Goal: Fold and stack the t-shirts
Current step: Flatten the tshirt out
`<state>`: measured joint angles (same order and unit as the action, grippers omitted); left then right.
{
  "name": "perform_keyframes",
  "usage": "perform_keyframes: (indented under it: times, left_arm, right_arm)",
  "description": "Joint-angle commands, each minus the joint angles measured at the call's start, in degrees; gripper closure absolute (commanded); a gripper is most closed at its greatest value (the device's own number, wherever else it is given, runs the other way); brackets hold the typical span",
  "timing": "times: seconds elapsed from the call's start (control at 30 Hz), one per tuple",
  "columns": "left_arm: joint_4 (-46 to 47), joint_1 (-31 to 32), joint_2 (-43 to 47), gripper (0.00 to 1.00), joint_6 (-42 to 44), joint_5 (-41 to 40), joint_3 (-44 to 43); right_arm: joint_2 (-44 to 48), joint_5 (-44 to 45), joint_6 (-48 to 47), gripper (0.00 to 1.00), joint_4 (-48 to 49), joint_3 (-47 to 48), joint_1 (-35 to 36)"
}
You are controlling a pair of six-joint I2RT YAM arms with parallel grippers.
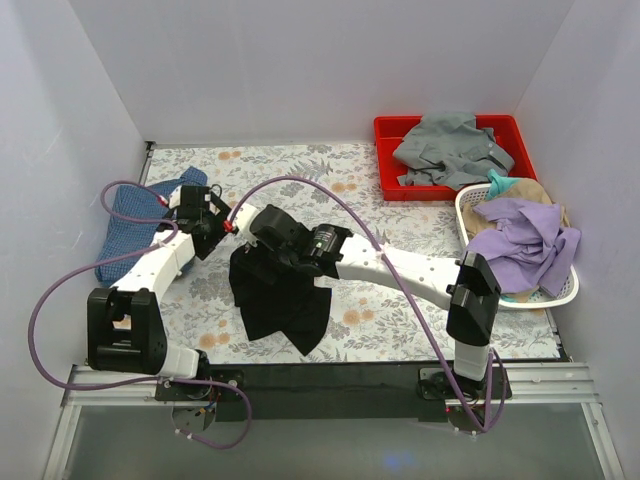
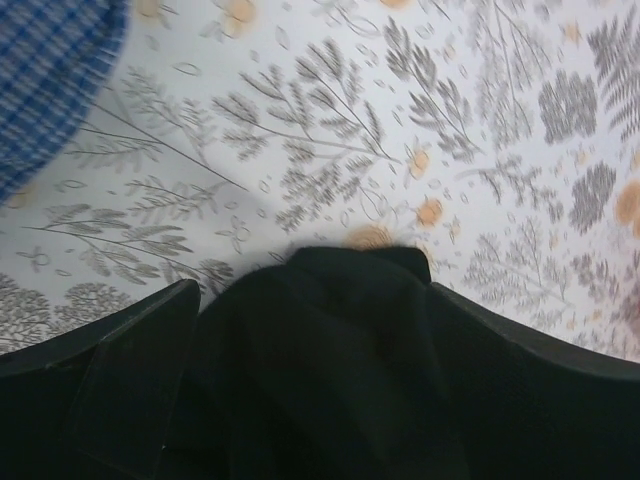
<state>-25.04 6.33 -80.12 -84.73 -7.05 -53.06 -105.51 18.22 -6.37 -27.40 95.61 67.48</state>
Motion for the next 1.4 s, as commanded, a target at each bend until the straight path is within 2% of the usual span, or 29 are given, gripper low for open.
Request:
perform_keyframes:
  times: [0.0, 0.17, 0.5, 0.77, 0.8, 0.83, 0.87, 0.9, 0.93, 0.97, 1.17, 1.3, 1.37]
  left_arm:
    - [-2.91, -3.59, 0.75, 0.05, -4.82, -5.25, -1.96]
    - [-1.95, -6.15, 3.12, 0.05, -5.89, -5.34, -1.17]
    - [-1.42, -6.24, 4.18, 0.05, -5.1, -4.47, -1.08]
    - [-0.37, -6.15, 3.74, 0.05, -4.83, -2.27, -1.17]
    - [-0.36, -6.24, 3.74, 0.05, -4.66, -2.09, -1.17]
    - [-0.36, -6.24, 3.74, 0.05, -4.48, -2.0, -1.26]
    - [-0.02, -6.15, 3.83, 0.05, -4.39, -1.83, -1.17]
    - [-0.01, -6.24, 3.91, 0.05, -4.31, -1.48, -1.08]
    - [0.08, -6.24, 3.92, 0.05, -3.96, -1.39, -1.26]
    - [0.08, -6.24, 4.09, 0.05, -3.87, -1.3, -1.26]
    - [1.39, -6.24, 4.27, 0.05, -2.55, 0.45, -1.52]
    - [3.76, -6.24, 4.18, 0.05, -1.23, 5.54, -1.52]
    - [5.43, -6.24, 3.92, 0.05, -0.62, 9.4, -1.52]
  right_arm:
    - [-1.44, 2.87, -1.71, 0.02, -0.99, 3.0, 0.63]
    - [-3.12, 7.18, -3.21, 0.02, -1.26, 5.54, 2.91]
    - [-10.05, 0.5, -2.86, 0.02, -1.69, 10.12, 3.79]
    - [-17.09, 6.56, -4.35, 0.04, -1.43, 11.43, 3.45]
    - [-17.62, 8.39, -4.7, 0.09, -1.43, 11.79, 3.36]
    - [-18.49, 9.37, -4.96, 0.24, -1.34, 12.05, 2.75]
    - [-18.76, 11.03, -4.88, 0.35, -1.52, 12.14, 2.39]
    - [-18.24, 12.79, -4.62, 0.49, -1.69, 12.58, 1.87]
    - [-17.45, 13.76, -4.09, 0.92, -1.87, 12.32, 0.64]
    - [-16.31, 15.17, -3.57, 0.99, -1.96, 12.14, 0.11]
    - [2.92, 25.89, -4.88, 0.99, 0.49, 4.86, -3.67]
    - [18.54, 33.53, -4.35, 0.99, 1.56, -1.73, -7.79]
    - [22.7, 35.91, -2.43, 0.99, 1.38, -6.39, -12.27]
